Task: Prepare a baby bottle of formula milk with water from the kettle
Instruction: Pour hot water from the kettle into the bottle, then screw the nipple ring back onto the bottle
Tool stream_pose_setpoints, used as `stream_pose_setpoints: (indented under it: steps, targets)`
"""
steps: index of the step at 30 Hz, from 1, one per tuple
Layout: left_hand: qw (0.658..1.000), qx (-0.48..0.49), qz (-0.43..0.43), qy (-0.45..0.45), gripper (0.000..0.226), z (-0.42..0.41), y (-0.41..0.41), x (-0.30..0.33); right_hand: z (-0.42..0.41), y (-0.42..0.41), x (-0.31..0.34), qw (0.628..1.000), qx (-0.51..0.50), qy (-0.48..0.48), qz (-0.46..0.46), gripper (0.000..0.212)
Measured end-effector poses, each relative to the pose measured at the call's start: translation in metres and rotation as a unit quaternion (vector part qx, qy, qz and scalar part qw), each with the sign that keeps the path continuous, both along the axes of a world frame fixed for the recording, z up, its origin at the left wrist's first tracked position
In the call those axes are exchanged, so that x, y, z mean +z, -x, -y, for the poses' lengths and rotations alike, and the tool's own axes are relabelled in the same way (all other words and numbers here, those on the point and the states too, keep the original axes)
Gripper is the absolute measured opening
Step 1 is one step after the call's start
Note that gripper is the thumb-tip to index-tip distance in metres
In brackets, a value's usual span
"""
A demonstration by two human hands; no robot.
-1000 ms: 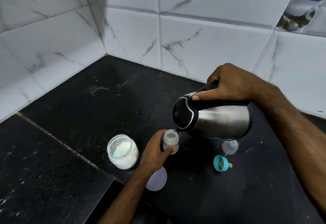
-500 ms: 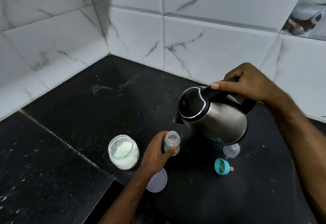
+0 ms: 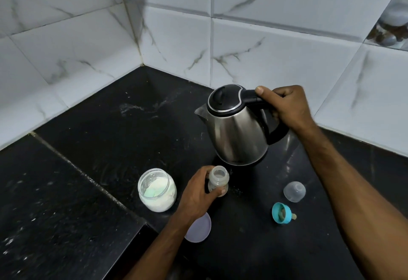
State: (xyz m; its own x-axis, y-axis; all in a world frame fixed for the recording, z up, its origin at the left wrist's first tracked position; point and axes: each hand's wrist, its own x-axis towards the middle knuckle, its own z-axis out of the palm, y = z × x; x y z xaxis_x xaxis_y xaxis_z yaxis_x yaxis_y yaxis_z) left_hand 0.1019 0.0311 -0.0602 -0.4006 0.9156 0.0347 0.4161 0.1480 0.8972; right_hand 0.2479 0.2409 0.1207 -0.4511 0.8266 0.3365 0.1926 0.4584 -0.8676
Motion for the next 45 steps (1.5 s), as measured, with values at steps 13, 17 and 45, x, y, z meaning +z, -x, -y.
stream_pose_setpoints:
  steps: [13,17,45]
  targets:
    - [1.0,-0.009,0.011,0.002,0.049,0.001,0.0,0.003,0.004,0.063,-0.059,0.989,0.0,0.106,-0.101,0.073]
    - [1.0,-0.012,0.017,0.006,0.049,0.001,0.0,0.004,0.006,0.071,-0.071,0.988,-0.004,0.112,-0.11,0.079]
    - [0.999,-0.022,0.019,-0.014,0.049,0.001,0.0,0.005,0.034,0.019,-0.094,0.993,-0.113,0.012,-0.026,0.034]
